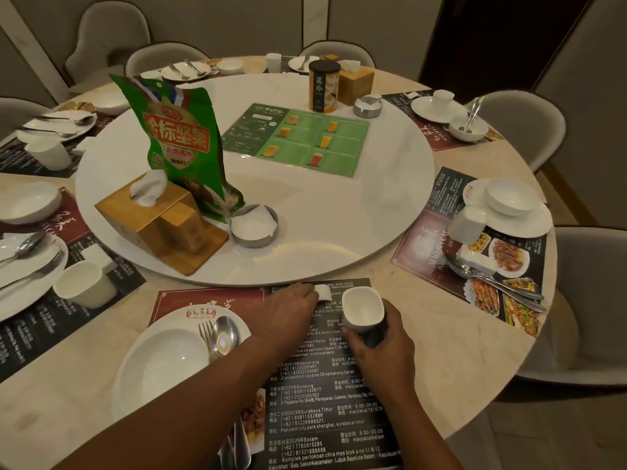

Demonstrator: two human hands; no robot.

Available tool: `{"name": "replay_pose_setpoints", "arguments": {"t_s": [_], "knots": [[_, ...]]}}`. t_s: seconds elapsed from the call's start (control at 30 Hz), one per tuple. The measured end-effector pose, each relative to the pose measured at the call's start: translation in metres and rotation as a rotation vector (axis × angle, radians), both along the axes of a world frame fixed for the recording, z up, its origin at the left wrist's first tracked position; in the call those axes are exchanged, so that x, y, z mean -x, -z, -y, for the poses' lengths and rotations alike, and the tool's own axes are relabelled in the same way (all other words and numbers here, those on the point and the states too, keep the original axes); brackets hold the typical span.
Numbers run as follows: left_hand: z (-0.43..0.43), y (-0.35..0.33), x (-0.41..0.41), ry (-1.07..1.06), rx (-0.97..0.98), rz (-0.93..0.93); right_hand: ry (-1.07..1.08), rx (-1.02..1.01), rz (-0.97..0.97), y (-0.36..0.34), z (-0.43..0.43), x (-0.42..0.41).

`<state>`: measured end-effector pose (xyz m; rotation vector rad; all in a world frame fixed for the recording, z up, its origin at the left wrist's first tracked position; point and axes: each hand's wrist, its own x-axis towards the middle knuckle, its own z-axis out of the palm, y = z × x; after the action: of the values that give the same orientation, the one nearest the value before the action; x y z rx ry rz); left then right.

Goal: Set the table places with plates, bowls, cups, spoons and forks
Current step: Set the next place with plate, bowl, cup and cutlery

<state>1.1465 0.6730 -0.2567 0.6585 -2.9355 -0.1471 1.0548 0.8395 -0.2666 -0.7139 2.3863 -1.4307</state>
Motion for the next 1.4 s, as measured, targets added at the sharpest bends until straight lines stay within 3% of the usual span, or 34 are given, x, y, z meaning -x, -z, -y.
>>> {"name": "replay_pose_setpoints", "arguments": {"t_s": [0.27,0.43,0.53,0.67,0.83,1.0,1.13,1.4], "knots": [[0.001,0.003,-0.001,0.006,0.018,-0.003,-0.019,-0.024,0.027,0.001,-0.001,0.001],[-0.001,-0.019,-0.026,-0.035,-0.035,-0.177,-0.078,-0.07,0.103,-0.002,-0.012,-0.001],[0.001,-0.047,-0.067,-0.158,-0.133,-0.338,-0.02,-0.07,0.126,-0.004,-0.026,-0.02],[0.021,-0.06,-0.142,-0.479,-0.251,-0.468,0.129,-0.148,0.013,0.003,-0.037,-0.068],[0.038,-0.047,-0.224,-0.768,-0.355,-0.373,-0.069,-0.229,0.031,-0.002,-0.023,-0.126],[0.04,-0.035,-0.255,-0.912,-0.722,-0.335,-0.242,-0.298,0.109,-0.022,0.015,-0.149],[0.038,-0.046,-0.255,-0.947,-0.968,-0.393,-0.204,-0.291,0.25,-0.032,0.044,-0.153],[0.032,-0.048,-0.256,-0.934,-1.015,-0.349,-0.08,-0.318,0.287,-0.032,0.05,-0.159]]}}
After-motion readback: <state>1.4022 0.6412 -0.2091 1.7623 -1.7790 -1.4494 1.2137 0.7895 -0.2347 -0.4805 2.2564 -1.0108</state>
